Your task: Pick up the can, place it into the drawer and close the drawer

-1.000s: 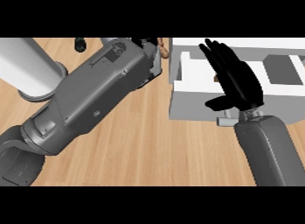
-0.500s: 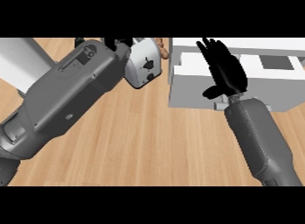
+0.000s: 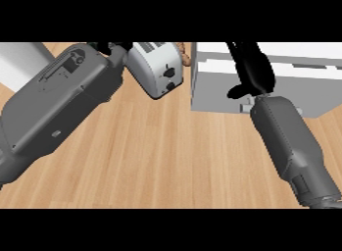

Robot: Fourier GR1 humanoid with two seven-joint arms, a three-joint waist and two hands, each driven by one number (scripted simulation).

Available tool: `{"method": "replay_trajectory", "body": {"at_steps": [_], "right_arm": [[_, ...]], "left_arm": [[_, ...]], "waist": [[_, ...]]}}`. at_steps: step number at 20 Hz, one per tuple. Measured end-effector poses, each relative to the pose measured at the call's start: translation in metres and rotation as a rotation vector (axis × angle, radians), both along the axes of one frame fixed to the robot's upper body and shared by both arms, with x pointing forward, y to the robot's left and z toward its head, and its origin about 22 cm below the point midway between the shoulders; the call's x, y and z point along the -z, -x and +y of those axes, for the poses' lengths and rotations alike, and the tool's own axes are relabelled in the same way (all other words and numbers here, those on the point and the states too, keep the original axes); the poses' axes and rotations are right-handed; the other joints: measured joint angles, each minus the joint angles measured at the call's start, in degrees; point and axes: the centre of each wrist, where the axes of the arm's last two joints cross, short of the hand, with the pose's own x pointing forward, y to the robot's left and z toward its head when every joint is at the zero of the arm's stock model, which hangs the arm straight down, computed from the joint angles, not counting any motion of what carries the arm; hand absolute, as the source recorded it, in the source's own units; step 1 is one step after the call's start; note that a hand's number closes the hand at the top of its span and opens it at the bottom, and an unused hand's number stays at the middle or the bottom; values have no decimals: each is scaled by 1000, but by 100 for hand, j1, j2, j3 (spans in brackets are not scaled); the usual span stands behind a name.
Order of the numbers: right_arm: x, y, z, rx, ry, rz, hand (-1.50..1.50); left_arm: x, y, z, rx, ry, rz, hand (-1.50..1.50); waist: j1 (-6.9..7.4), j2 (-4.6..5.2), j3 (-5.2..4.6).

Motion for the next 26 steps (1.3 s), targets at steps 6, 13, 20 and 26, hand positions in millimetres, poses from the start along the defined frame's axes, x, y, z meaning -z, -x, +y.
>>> {"method": "replay_trajectory", "body": {"at_steps": [6, 13, 20, 26], "right_arm": [[-2, -13, -4, 43, -10, -31, -150], [-13, -26, -7, 78, -14, -66, -150], [-27, -34, -14, 109, 10, -46, -150], [-35, -39, -18, 90, 21, 16, -150]], "left_arm": [[-6, 5, 11, 4, 0, -3, -150], [-12, 11, 17, 14, -12, -20, -150], [-8, 19, 17, 25, -12, -16, -150], [-7, 25, 21, 35, -15, -12, -150]], "waist": [[99, 88, 52], [154, 150, 81], [233, 219, 112], [262, 258, 143]]}}
